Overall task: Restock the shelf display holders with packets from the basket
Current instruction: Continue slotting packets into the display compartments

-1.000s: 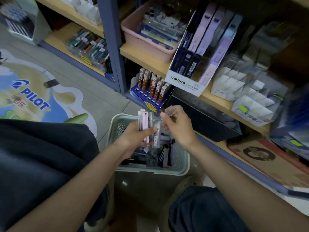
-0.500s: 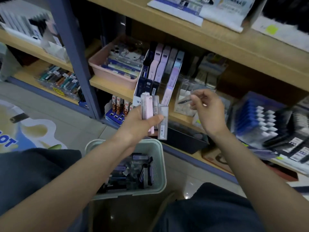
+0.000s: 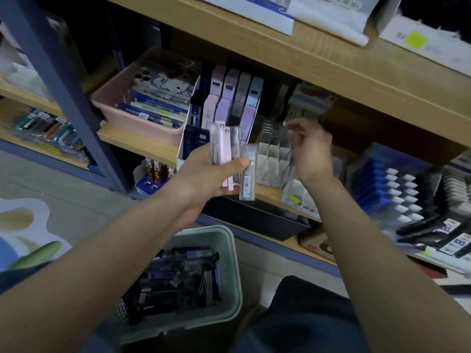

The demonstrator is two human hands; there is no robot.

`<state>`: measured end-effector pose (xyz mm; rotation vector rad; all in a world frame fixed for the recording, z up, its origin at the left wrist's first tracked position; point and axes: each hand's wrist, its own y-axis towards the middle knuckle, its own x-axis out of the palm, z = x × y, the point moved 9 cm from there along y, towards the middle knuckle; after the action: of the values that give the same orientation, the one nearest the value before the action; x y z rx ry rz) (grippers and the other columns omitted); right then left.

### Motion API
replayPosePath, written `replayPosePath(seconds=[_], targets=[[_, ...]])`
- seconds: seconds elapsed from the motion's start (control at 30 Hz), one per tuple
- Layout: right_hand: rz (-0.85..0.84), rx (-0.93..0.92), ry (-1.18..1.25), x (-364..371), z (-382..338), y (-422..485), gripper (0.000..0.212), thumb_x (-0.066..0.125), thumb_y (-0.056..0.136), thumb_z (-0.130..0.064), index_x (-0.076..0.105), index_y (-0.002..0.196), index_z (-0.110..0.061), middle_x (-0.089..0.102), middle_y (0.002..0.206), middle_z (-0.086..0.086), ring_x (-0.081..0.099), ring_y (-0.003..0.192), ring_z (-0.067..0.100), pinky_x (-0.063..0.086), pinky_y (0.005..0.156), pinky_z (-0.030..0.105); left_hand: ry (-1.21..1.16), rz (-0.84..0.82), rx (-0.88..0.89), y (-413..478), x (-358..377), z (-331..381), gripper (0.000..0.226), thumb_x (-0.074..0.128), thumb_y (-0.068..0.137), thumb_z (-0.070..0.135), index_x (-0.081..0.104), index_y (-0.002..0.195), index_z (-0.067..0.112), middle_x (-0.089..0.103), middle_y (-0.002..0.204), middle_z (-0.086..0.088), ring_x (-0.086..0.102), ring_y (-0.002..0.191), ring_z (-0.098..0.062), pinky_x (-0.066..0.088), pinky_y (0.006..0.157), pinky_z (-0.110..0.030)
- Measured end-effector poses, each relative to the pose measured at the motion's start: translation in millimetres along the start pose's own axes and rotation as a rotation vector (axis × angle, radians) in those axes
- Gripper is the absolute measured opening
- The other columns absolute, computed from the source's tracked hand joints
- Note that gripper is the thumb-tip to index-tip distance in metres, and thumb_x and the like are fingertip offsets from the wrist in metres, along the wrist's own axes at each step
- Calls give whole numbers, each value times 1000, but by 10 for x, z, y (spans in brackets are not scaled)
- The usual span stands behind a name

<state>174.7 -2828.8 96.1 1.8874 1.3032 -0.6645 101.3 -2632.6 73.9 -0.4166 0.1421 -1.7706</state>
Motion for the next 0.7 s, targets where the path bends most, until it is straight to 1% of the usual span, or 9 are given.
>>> replayPosePath(seconds=[0.13, 0.23, 0.3, 0.37, 0.4, 0.47, 0.5, 0.6, 0.7], targets=[[-59, 37, -116, 157, 39, 94, 27, 44, 97, -12, 61, 116, -21, 62, 115, 7, 58, 103, 23, 46, 88, 34, -47, -7, -40, 69, 35, -83, 17, 63, 87, 14, 62, 102, 21, 70, 97, -1, 67, 82, -8, 57, 64, -21], [-155, 45, -297, 280, 98, 144, 32, 42, 97, -9, 60, 123, -19, 60, 123, 8, 56, 110, 25, 42, 86, 30, -73, -17, -53, 107, 78, -79, 17, 63, 87, 14, 63, 102, 21, 71, 93, 2, 68, 77, -4, 56, 63, -20], [-177, 31, -349, 337, 118, 150, 32, 42, 98, -10, 60, 124, -15, 56, 126, 9, 54, 112, 25, 40, 85, 28, -77, -15, -50, 123, 89, -60, 17, 64, 87, 14, 63, 103, 21, 71, 93, 2, 68, 77, -5, 57, 65, -21], [-131, 23, -345, 330, 95, 165, 27, 45, 97, -13, 63, 117, -13, 53, 124, 9, 53, 110, 24, 37, 79, 25, -70, -13, -53, 130, 96, -62, 18, 64, 87, 15, 63, 104, 20, 71, 95, 1, 68, 81, -7, 58, 68, -22], [-92, 28, -324, 305, 87, 174, 24, 47, 96, -14, 64, 113, -13, 51, 123, 8, 54, 108, 23, 39, 79, 26, -63, -15, -59, 130, 104, -72, 19, 64, 87, 15, 63, 105, 19, 71, 97, -1, 68, 84, -9, 58, 69, -23], [-14, 41, -263, 244, 71, 172, 19, 53, 93, -15, 63, 109, -14, 50, 122, 8, 58, 104, 24, 47, 84, 34, -45, -14, -73, 128, 108, -99, 20, 64, 86, 16, 62, 106, 19, 70, 101, -2, 68, 90, -13, 58, 71, -24], [15, 38, -233, 217, 53, 155, 17, 53, 93, -16, 62, 108, -13, 51, 120, 8, 58, 101, 24, 47, 84, 36, -36, -10, -78, 127, 101, -111, 20, 64, 86, 16, 62, 106, 19, 70, 102, -3, 67, 91, -13, 58, 71, -23], [26, 36, -137, 233, -26, 53, 16, 47, 97, -22, 60, 98, -14, 59, 99, 6, 57, 85, 19, 40, 68, 29, 16, 10, -65, 138, 46, -112, 24, 62, 88, 15, 60, 111, 21, 69, 103, -2, 66, 93, -13, 56, 71, -23], [-202, 160, 197, 409, -173, -121, 36, 40, 100, -34, 62, 77, -17, 60, 68, -2, 57, 64, 9, 45, 66, 31, 61, 57, -28, 161, -41, -87, 28, 61, 89, 12, 59, 115, 22, 68, 100, 0, 65, 94, -13, 55, 77, -28]])
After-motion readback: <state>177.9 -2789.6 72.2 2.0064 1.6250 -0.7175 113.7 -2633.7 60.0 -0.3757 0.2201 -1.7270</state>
